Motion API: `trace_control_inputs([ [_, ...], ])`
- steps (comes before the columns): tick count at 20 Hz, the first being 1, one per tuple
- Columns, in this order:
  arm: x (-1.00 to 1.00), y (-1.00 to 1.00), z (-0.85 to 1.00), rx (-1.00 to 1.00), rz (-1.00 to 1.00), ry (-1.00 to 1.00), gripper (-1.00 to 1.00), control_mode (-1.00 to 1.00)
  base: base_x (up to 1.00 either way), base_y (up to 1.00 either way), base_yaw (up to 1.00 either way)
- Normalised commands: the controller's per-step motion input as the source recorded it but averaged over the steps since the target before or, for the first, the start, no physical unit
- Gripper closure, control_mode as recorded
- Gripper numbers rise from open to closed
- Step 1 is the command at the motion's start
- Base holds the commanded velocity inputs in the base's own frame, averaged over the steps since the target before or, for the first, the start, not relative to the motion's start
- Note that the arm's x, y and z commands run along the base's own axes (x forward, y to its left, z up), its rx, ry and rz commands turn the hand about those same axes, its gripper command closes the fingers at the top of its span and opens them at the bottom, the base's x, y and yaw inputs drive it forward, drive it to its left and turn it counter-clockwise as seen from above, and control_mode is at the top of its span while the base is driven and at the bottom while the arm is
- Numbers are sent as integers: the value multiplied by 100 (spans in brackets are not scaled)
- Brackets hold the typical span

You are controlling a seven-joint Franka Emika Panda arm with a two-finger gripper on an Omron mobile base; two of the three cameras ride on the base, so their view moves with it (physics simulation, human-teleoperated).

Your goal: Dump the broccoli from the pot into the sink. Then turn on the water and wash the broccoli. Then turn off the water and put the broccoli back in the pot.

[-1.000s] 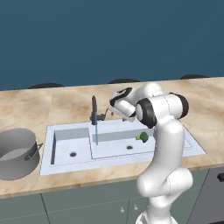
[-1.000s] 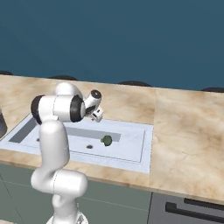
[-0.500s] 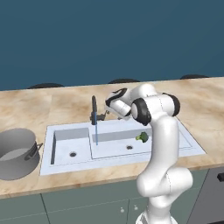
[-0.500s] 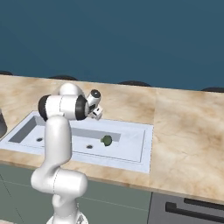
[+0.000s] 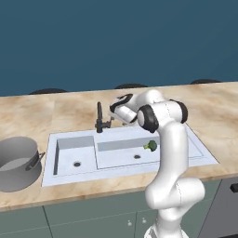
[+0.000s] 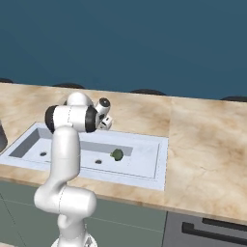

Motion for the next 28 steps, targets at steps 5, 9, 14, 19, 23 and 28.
trace_control_inputs([
  [5,39,71,0,3,7,0,-100,-100,0,0,0],
  [9,32,72,3,5,9,0,-100,-100,0,0,0],
  [14,12,30,18,0,3,-1,-100,-100,0,0,0],
  [19,-57,-42,78,-9,-4,-7,-100,-100,0,0,0],
  [23,-99,-63,90,-12,-10,-7,-100,-100,0,0,0],
  [28,-100,-69,60,-9,-10,-1,-100,-100,0,0,0],
])
